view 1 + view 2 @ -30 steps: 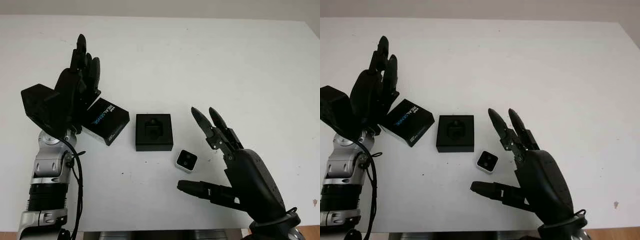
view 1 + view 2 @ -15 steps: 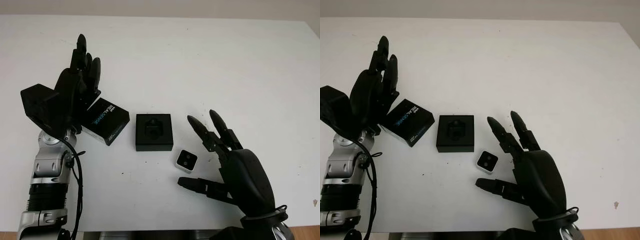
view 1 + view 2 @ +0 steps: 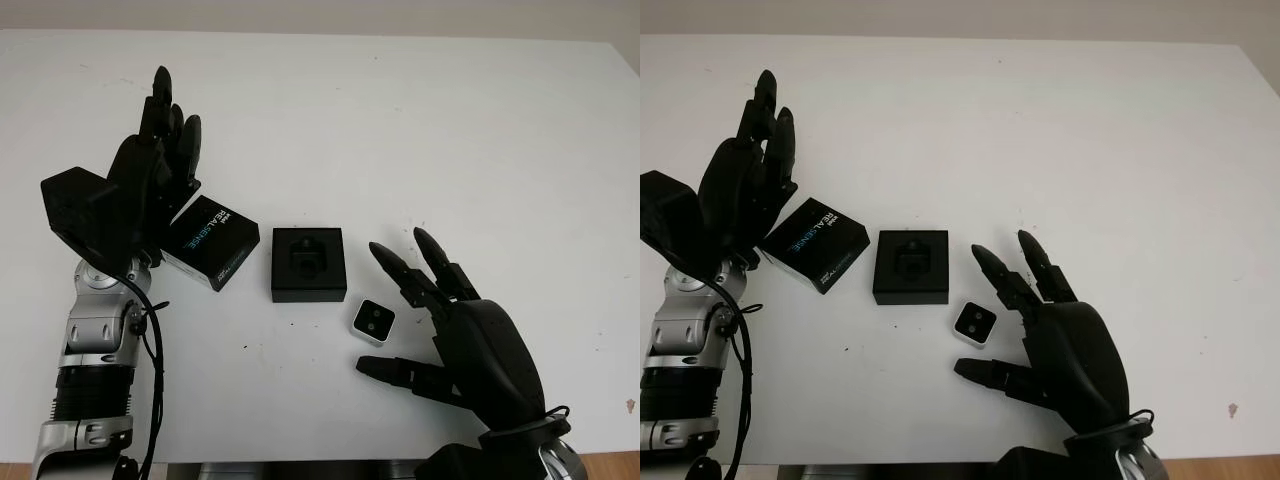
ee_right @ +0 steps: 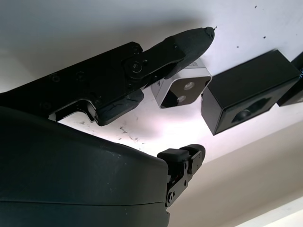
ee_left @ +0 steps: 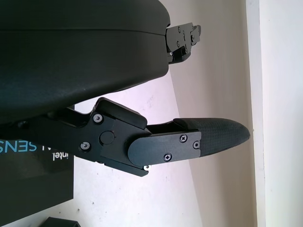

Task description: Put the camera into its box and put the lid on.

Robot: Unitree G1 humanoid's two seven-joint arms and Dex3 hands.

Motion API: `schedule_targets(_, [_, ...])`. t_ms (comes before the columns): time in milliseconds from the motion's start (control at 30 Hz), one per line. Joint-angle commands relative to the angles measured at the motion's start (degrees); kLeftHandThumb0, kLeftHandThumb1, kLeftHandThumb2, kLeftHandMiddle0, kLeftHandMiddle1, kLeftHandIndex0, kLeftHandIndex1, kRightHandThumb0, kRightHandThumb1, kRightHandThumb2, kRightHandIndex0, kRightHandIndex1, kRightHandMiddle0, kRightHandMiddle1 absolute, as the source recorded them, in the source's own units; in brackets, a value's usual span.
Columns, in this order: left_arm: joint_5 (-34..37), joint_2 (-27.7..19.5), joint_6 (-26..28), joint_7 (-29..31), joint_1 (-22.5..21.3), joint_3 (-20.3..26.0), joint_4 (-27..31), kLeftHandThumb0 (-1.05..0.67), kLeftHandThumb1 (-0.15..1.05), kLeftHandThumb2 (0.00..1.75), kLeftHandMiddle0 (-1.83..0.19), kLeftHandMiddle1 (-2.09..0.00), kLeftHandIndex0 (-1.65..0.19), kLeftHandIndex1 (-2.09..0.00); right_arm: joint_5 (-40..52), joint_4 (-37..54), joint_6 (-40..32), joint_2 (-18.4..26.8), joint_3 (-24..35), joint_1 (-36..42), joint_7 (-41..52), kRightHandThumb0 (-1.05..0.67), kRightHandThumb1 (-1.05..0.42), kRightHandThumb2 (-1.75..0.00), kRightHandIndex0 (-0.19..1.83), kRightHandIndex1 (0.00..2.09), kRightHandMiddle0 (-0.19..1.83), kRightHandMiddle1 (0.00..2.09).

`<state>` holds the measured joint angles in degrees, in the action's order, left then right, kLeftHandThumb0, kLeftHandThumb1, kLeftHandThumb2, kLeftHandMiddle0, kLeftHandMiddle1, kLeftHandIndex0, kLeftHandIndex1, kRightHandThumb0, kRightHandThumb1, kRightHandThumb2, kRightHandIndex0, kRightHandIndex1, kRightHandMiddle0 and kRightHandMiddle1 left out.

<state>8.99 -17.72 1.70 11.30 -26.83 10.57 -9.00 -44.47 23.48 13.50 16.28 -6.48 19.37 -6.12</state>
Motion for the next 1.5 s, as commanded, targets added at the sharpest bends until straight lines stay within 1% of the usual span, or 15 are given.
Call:
schedule_targets(0, [-0.03,-0.5,-0.73,0.35,-1.22,0.32,-0.28,-0.81,1.05,0.55,0.19,0.0,0.19,0.0,-0.6,0.65,-0.17,0.59,-0.03,0.44,0.03,-0.73,-0.87,-0.05,0.11,0.07,0.4,0.14])
schedule_targets(167, [0.07,-0.5,-0.64,0.23,-1.4,0.39,-0.27,-0.81,1.05,0.55,0.19,0.0,0.19,0.0,-1.98,-0.02,0.2,1.36,0.16,0.38,-0.64,-0.69,-0.84,-0.04,0.15,0.08,0.46,0.2])
schedule_targets(200, [0.19,-0.45,-0.48,0.22,-1.38,0.43,-0.16,-0.8,1.05,0.55,0.19,0.0,0.19,0.0,-2.31,-0.28,0.34,1.57,0.19,0.3,-0.93,-0.68,-0.84,-0.05,0.17,0.08,0.43,0.28])
schedule_targets(267, [0.3,-0.52,-0.45,0.38,-1.32,0.43,-0.21,-0.8,1.05,0.55,0.19,0.0,0.19,0.0,-3.14,-1.17,0.54,2.06,0.19,0.02,-1.78,-0.67,-0.84,-0.05,0.2,0.07,0.31,0.56])
schedule_targets(300, [0.3,-0.59,-0.54,0.49,-1.31,0.41,-0.31,-0.8,1.05,0.55,0.19,0.0,0.19,0.0,-3.36,-1.6,0.64,2.25,0.15,-0.11,-2.17,-0.66,-0.85,-0.05,0.22,0.07,0.29,0.67])
schedule_targets(467, [-0.22,-0.66,-0.62,0.3,-1.03,0.23,-0.08,-0.8,1.05,0.56,0.19,0.0,0.19,0.0,-3.67,-4.31,1.46,2.77,-0.39,-0.78,-4.39,-0.62,-0.86,-0.06,0.25,0.07,0.29,0.78])
schedule_targets(500, [-0.3,-0.67,-0.63,0.25,-1.02,0.22,-0.04,-0.81,1.05,0.56,0.19,0.0,0.19,0.0,-3.74,-4.66,1.58,2.81,-0.49,-0.87,-4.75,-0.59,-0.86,-0.06,0.26,0.07,0.28,0.88])
schedule_targets(633, [-0.34,-0.96,-0.7,0.56,-1.01,0.19,-0.28,-0.81,1.05,0.55,0.19,0.0,0.19,0.0,-4.08,-5.4,1.57,2.61,-0.84,-1.14,-5.94,-0.52,-0.89,-0.06,0.29,0.08,0.26,1.11])
schedule_targets(800, [-0.34,-0.85,-1.29,0.56,-0.86,0.19,-0.64,-0.81,1.05,0.56,0.19,0.0,0.19,0.0,-5.15,-6.08,1.51,3.08,-1.34,-1.39,-7.21,-0.49,-0.92,-0.07,0.32,0.09,0.29,1.19])
schedule_targets(967, [-0.66,-0.99,-1.63,0.39,-0.82,0.09,-1.04,-0.81,1.05,0.55,0.19,0.0,0.19,0.0,-6.17,-6.21,1.09,3.05,-2.01,-1.32,-7.71,-0.49,-0.94,-0.06,0.35,0.09,0.32,1.19])
schedule_targets(1167, [-0.53,-0.76,-1.83,0.3,-0.58,0.18,-0.91,-0.8,1.05,0.55,0.19,0.0,0.19,0.0,-5.49,-7.87,2.34,2.82,-2.89,-1.67,-9.74,-0.41,-0.99,-0.07,0.38,0.1,0.36,1.23])
schedule_targets(1233, [-0.55,-0.73,-1.77,0.18,-0.56,0.16,-0.88,-0.81,1.05,0.55,0.19,0.0,0.19,0.0,-4.54,-8.77,3.23,2.66,-3.16,-1.9,-10.56,-0.39,-1.01,-0.06,0.39,0.11,0.34,1.29])
schedule_targets(1367, [-0.47,-0.81,-1.56,0.13,-0.56,0.15,-0.84,-0.81,1.05,0.54,0.19,0.0,0.19,0.0,-1.69,-9.68,3.92,1.94,-3.73,-2.31,-10.3,-0.32,-1.04,-0.06,0.4,0.1,0.25,1.47])
schedule_targets(1400, [-0.4,-0.86,-1.48,0.2,-0.44,0.18,-0.72,-0.81,1.05,0.54,0.19,0.0,0.19,0.0,0.64,-9.87,3.87,1.31,-3.78,-2.35,-9.44,-0.31,-1.04,-0.07,0.4,0.1,0.23,1.5])
schedule_targets(1467, [-0.36,-0.95,-1.39,0.28,-0.32,0.2,-0.57,-0.8,1.05,0.54,0.19,0.0,0.19,0.0,3.91,-9.87,3.13,0.55,-3.81,-2.48,-7.55,-0.29,-1.05,-0.17,0.37,0.08,0.14,1.54])
